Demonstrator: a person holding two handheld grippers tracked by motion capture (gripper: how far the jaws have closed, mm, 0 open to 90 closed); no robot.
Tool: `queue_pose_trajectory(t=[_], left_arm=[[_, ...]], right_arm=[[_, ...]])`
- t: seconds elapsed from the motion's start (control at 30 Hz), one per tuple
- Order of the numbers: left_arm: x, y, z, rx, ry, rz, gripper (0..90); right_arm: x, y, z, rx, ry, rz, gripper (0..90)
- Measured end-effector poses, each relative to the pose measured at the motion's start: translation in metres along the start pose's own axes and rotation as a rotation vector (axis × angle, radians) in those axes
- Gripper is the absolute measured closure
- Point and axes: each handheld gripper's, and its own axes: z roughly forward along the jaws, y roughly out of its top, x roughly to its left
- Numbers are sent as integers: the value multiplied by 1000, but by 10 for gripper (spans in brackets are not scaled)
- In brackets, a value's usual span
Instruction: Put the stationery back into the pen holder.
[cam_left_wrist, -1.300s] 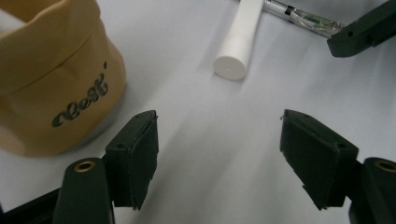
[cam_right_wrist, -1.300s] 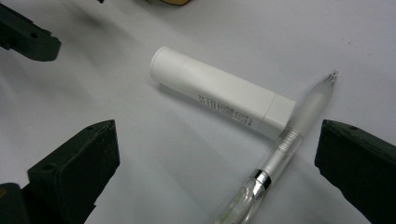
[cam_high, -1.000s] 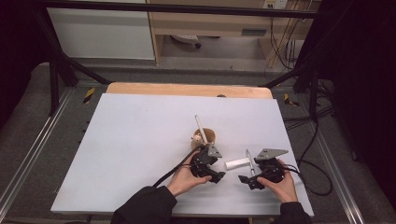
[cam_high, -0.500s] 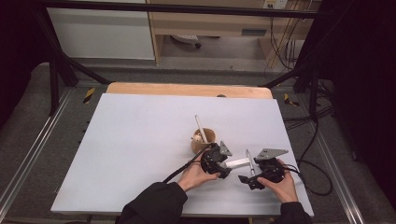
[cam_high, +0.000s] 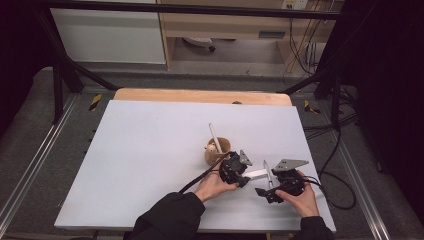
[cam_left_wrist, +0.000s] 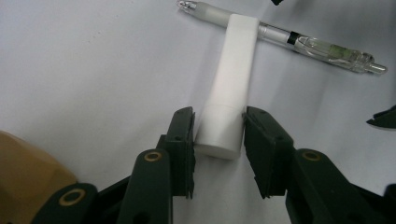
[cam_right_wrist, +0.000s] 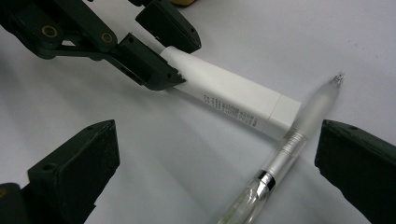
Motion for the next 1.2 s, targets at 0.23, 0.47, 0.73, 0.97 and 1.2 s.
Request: queue_pose_trajectory(t=[0.23,0.47,0.73,0.97,1.2], left_arm=[[2,0,3,13,-5,4,623],[1,1,6,24,-2,20,627],[-1,1,6,32,10,48,662],[-1,1,6,35,4,54,665],[-1,1,1,34,4,50,666]], right_arm=[[0,0,0,0,0,-1,7],[0,0,0,-4,0,-2,7],[0,0,0,-5,0,-3,7],[0,0,1,-2,1,-4,7],[0,0,0,-4,1,-2,7]])
